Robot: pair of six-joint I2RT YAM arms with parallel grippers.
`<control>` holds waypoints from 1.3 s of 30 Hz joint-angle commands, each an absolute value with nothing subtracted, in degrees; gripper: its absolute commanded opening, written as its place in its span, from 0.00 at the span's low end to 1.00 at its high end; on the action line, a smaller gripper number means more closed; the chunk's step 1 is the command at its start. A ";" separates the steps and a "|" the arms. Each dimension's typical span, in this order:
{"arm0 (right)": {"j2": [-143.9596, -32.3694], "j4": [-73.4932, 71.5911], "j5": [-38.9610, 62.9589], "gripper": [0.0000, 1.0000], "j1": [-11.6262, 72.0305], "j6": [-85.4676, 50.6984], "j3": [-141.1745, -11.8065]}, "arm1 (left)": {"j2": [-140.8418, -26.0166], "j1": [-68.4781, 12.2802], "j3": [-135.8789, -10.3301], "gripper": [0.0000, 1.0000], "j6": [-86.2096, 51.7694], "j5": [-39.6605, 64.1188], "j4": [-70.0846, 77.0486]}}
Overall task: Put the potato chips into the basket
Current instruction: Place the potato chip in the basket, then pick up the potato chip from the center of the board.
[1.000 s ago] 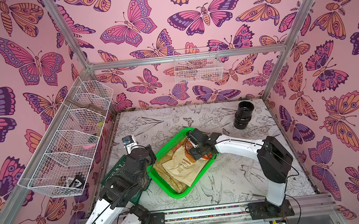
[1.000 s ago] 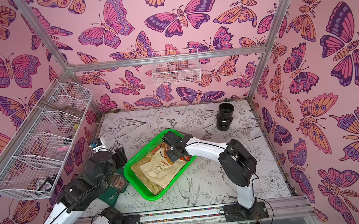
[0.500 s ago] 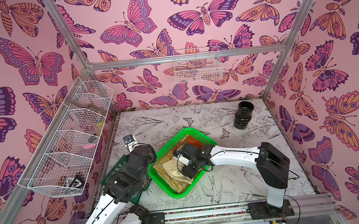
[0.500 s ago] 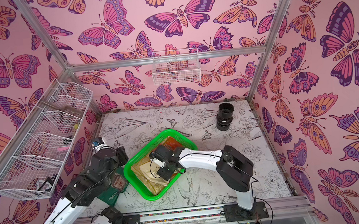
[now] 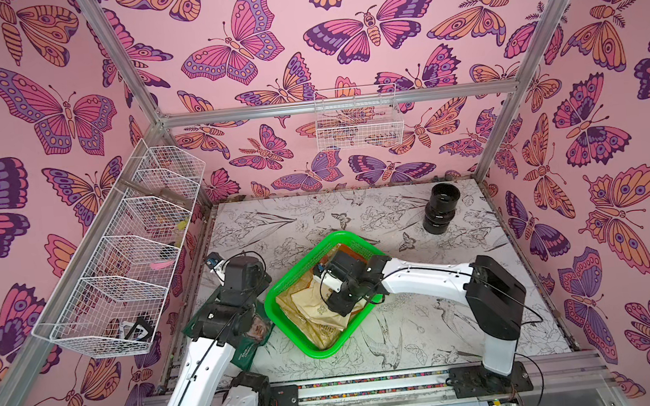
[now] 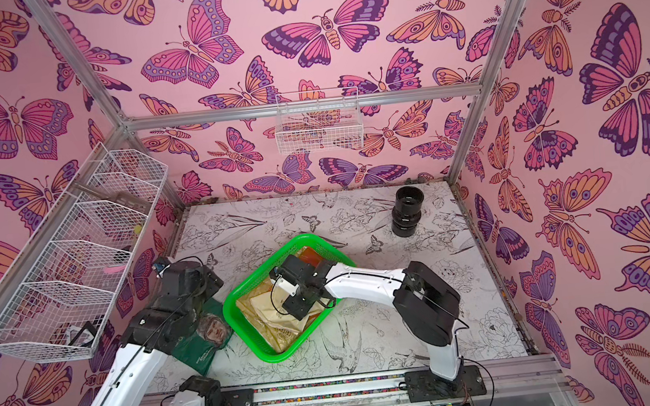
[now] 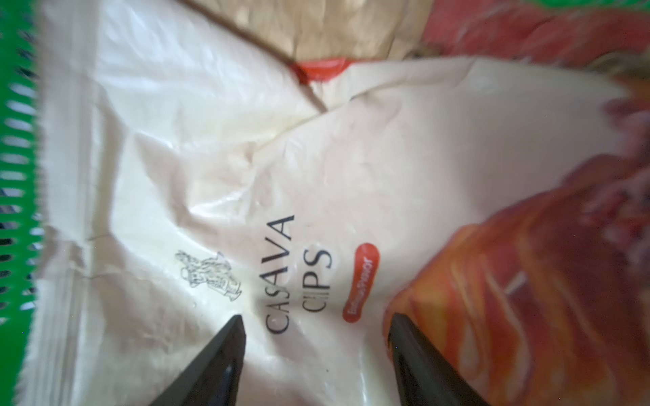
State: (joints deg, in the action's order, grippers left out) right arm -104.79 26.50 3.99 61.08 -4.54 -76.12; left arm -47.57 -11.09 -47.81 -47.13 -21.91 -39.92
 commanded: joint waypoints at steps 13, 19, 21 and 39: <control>-95.19 19.34 -8.41 0.69 59.96 -6.35 -70.93 | -57.13 14.46 -34.37 0.79 -67.89 -5.33 -37.57; -95.43 19.17 -8.64 0.69 59.65 -6.69 -70.75 | -64.03 18.72 -35.52 0.79 -69.17 -7.80 -41.51; -95.57 19.35 -8.87 0.69 59.47 -7.01 -70.75 | -65.02 19.54 -35.46 0.80 -70.30 -8.46 -42.34; -94.78 19.73 -10.63 0.69 58.17 -7.69 -69.44 | -67.43 20.13 -29.79 0.80 -77.27 -10.72 -43.46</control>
State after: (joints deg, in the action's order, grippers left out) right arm -95.90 19.44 -9.28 58.57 -7.14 -70.02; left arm -66.57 19.62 -31.86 -75.05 -11.00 -40.93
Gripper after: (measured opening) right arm 0.690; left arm 0.801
